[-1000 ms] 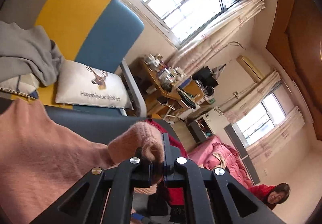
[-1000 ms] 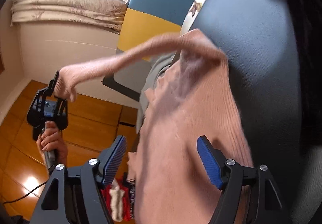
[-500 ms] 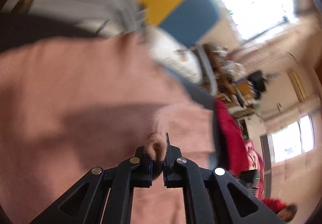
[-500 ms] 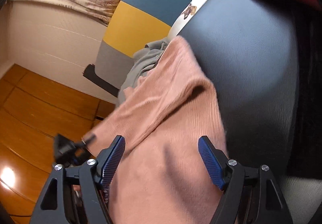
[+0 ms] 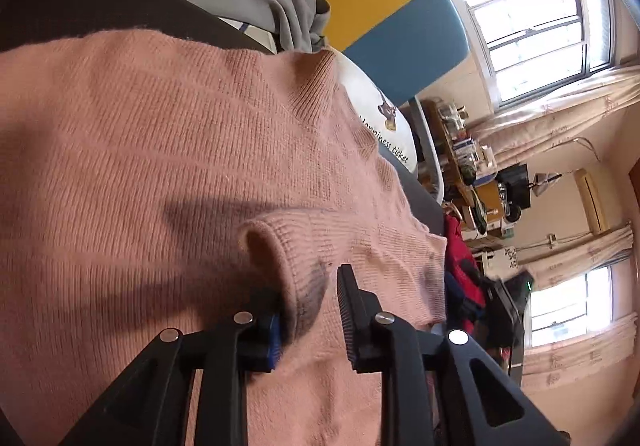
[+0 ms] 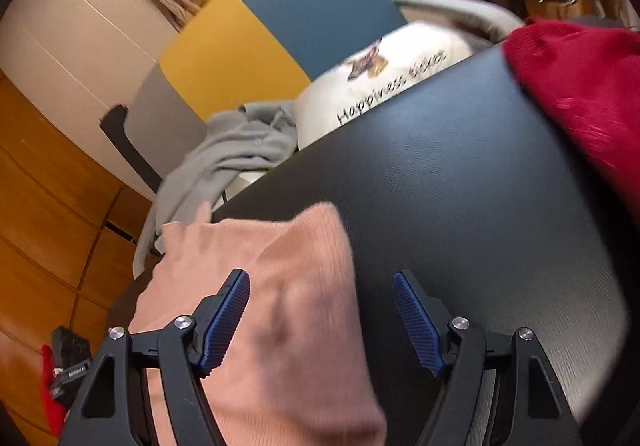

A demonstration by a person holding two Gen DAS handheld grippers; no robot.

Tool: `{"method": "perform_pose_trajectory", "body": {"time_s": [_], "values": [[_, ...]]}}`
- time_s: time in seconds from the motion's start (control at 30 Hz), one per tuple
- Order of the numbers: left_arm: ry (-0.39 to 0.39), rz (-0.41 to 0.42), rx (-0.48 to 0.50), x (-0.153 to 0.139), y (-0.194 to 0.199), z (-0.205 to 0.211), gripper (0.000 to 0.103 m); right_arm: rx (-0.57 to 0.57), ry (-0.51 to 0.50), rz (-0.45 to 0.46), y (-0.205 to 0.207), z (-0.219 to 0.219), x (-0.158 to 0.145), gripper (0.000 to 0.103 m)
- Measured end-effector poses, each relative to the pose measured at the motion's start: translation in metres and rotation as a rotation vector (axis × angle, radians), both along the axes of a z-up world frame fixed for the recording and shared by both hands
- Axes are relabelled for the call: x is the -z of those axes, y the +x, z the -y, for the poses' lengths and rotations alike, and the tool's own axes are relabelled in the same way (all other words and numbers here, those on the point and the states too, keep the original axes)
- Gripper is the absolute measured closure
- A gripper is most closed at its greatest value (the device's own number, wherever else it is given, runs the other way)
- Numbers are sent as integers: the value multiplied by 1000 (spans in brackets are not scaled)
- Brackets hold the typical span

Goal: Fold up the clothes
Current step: 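Fold the held sleeve across the sweater body with the right gripper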

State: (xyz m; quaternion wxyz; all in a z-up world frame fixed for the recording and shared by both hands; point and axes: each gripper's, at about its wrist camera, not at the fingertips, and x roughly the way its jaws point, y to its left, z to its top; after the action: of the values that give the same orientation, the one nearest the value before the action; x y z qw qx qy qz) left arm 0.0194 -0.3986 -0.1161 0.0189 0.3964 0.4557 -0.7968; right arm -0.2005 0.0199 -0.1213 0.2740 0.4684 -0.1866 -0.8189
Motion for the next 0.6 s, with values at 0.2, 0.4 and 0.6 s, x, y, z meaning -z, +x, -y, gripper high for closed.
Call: {"method": "perform_pose_trajectory", "body": {"time_s": [0.2, 0.4, 0.6], "values": [[-120, -36, 4, -14, -3, 7, 98, -75, 89, 45, -31, 33, 17, 85], [-159, -47, -33, -23, -9, 23, 98, -57, 65, -68, -24, 40, -5, 89], [-142, 127, -62, 11, -17, 35, 96, -34, 142, -55, -28, 51, 23, 77]]}}
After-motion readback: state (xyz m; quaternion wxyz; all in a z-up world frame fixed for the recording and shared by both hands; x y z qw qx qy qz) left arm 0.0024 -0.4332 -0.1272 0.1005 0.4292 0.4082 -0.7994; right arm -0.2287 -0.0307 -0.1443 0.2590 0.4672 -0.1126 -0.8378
